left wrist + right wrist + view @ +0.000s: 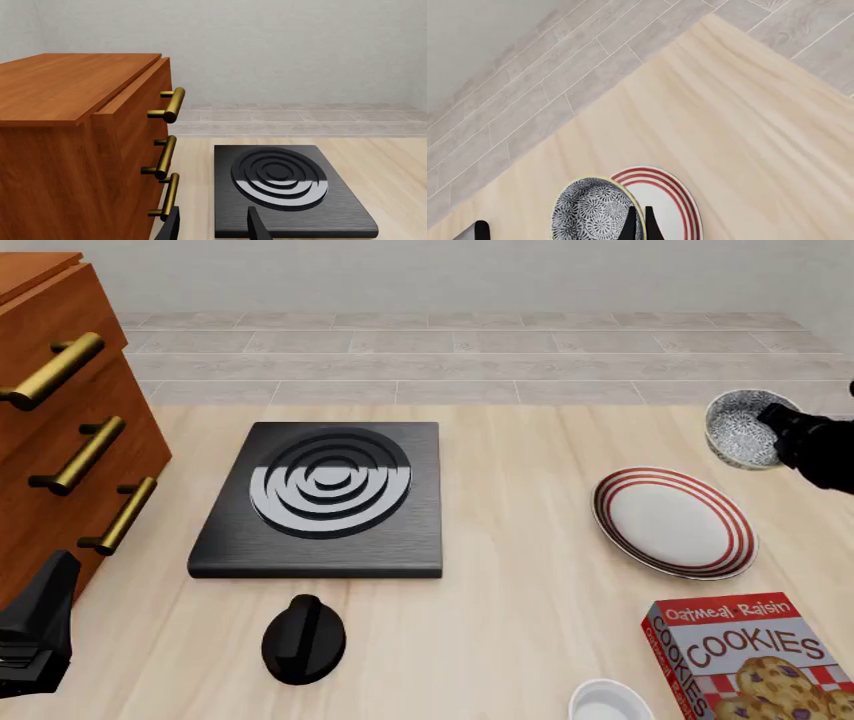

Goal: Pick the akita bowl on the cookies box and place it on the plate.

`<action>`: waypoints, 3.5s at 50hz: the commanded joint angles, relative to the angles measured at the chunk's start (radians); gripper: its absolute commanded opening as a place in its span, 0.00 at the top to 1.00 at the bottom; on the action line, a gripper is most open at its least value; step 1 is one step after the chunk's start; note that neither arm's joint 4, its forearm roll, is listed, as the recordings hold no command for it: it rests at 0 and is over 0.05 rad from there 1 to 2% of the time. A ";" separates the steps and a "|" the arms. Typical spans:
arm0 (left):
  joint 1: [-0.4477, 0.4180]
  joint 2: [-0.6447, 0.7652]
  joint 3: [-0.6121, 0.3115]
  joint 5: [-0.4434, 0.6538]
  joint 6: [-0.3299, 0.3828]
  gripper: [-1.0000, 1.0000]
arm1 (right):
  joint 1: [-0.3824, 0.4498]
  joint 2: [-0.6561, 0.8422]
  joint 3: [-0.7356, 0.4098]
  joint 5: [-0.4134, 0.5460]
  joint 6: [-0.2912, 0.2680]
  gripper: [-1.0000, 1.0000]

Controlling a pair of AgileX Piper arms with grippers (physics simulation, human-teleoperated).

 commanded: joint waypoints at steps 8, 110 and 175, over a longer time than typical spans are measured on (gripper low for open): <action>0.000 0.000 0.000 0.000 0.000 0.00 | -0.023 0.074 0.002 -0.042 -0.018 1.00; 0.000 0.000 0.000 0.000 0.000 0.00 | 0.028 0.285 -0.006 -0.115 -0.137 1.00; 0.000 0.000 0.000 0.000 0.000 0.00 | 0.036 0.369 -0.027 -0.142 -0.159 1.00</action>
